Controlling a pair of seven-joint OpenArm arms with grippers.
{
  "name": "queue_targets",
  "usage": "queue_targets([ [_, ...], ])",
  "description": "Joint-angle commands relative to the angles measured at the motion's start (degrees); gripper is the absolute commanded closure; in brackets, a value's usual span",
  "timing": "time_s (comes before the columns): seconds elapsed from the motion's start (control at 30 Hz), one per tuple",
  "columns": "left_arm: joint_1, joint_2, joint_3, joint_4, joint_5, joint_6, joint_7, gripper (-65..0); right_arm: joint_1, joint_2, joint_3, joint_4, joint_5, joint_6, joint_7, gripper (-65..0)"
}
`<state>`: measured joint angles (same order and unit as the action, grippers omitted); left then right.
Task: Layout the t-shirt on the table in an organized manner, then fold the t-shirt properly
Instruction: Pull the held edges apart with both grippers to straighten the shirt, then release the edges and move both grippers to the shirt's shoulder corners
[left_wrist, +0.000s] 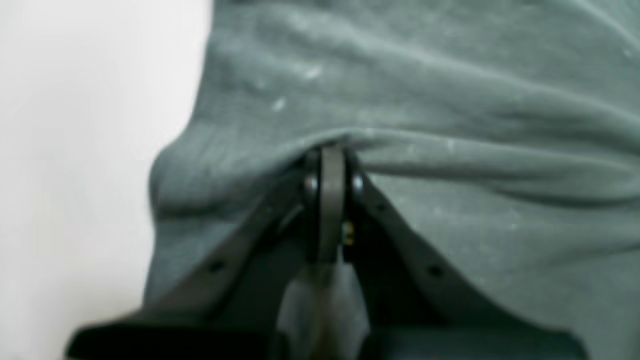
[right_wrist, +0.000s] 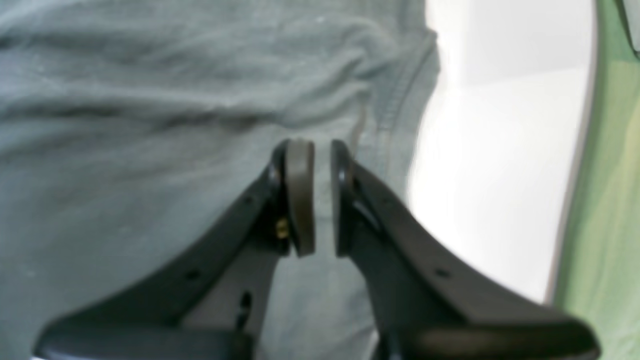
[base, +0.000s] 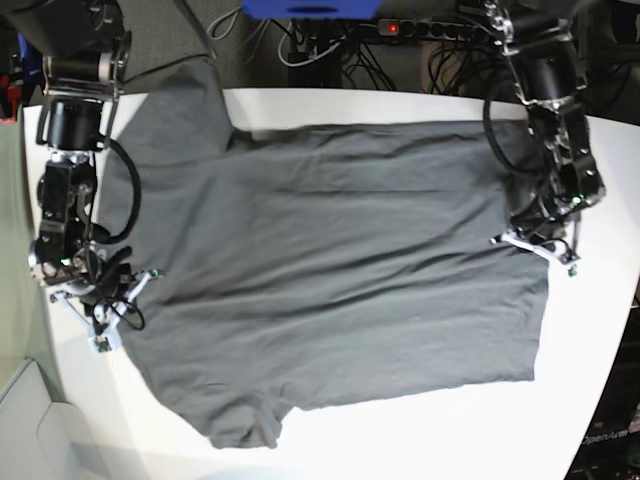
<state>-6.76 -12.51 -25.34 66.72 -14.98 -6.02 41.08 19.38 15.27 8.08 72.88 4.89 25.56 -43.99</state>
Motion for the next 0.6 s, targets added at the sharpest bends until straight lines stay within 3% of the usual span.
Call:
queue_targets([
  [0.0, -0.2, -1.1, -0.2, -1.2, 3.5, 2.0, 4.2, -0.2, 1.6, 0.9, 0.3, 1.2, 0.3, 0.1, 1.2, -5.1],
  [0.23, -5.9, -4.3, 0.1, -5.8, 3.8, 2.0, 3.8, -0.2, 1.5, 0.9, 0.1, 1.2, 0.2, 0.1, 1.1, -5.1],
  [0.37, -7.6, -4.8, 0.2, -10.0, 3.8, 2.0, -1.3, -0.2, 1.5, 1.2, 0.4, 1.2, 0.2, 0.2, -1.8, -5.0],
  [0.43, -8.5, -4.8, 0.2, -12.0, 3.8, 2.0, -3.1, -0.2, 1.5, 2.4, 0.5, 1.2, 0.2, 1.9, -3.5, -4.9],
  [0.57, -10.5, -4.8, 0.2, -14.3, 3.8, 2.0, -3.9, -0.2, 1.5, 3.3, 0.5, 1.2, 0.0, 8.7, -4.6, -4.8],
])
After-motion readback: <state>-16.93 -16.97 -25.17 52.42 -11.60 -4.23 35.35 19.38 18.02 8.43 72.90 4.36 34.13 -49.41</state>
